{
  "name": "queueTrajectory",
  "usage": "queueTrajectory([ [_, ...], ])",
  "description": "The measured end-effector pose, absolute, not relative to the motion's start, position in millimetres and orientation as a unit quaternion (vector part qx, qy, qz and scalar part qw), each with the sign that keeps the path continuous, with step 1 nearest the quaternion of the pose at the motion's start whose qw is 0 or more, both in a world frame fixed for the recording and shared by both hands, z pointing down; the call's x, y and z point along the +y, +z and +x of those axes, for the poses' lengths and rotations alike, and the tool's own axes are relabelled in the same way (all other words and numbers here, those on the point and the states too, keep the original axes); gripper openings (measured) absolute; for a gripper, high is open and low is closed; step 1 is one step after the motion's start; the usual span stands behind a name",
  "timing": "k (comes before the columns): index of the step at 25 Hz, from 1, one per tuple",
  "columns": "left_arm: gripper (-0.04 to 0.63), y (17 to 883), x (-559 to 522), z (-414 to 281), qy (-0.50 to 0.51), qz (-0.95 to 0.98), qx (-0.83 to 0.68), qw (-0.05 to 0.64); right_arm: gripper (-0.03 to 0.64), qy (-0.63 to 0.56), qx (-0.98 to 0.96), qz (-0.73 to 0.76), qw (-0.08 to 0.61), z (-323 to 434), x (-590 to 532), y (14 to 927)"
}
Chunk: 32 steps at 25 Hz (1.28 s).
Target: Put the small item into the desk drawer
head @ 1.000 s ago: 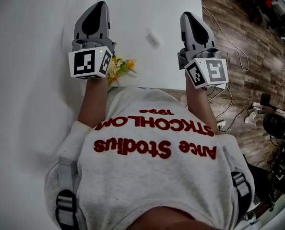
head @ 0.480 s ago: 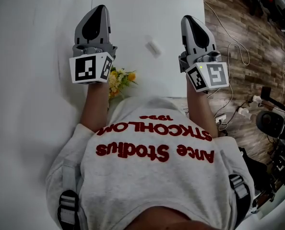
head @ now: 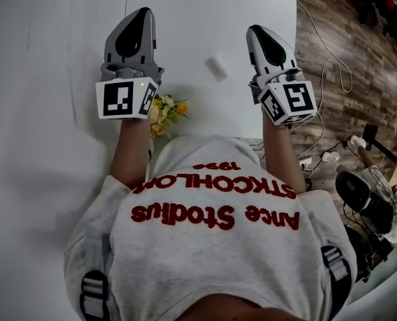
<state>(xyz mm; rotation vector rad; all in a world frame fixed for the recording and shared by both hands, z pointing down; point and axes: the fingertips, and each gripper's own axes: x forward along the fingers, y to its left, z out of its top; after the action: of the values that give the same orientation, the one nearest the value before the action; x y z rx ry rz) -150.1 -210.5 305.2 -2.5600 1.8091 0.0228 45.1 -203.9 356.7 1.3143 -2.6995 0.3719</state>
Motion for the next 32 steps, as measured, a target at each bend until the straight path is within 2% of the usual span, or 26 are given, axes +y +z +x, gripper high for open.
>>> queueTrajectory([
  [3,0.006,319.1,-211.1,-152.2,-0.002,-0.814,0.581,-0.004,0.088,0.158,-0.891,0.413,0.099,37.3,-198.8,395.8],
  [8,0.006,335.0,-221.9,-143.6,-0.018,-0.811,0.585,-0.017,0.108,0.203,-0.884,0.389,0.162,41.6,-196.8,453.6],
  [13,0.006,340.3,-230.8,-143.6,-0.036,-0.811,0.583,-0.026,0.168,0.247,-0.882,0.324,0.236,22.9,-176.1,502.9],
  [22,0.006,354.2,-224.5,-143.4,-0.056,-0.81,0.583,-0.033,0.178,0.259,-0.863,0.266,0.343,10.2,-130.9,558.6],
  [24,0.006,355.6,-221.1,-144.5,-0.057,-0.81,0.583,-0.031,0.135,0.259,-0.862,0.263,0.348,9.2,-127.5,562.7],
  [28,0.006,349.1,-214.9,-143.1,-0.057,-0.808,0.585,-0.027,0.13,0.262,-0.87,0.26,0.326,6.8,-127.4,550.2],
  [32,0.006,341.2,-217.5,-141.7,-0.056,-0.806,0.588,-0.02,0.129,0.249,-0.887,0.282,0.268,5.7,-147.3,513.9],
])
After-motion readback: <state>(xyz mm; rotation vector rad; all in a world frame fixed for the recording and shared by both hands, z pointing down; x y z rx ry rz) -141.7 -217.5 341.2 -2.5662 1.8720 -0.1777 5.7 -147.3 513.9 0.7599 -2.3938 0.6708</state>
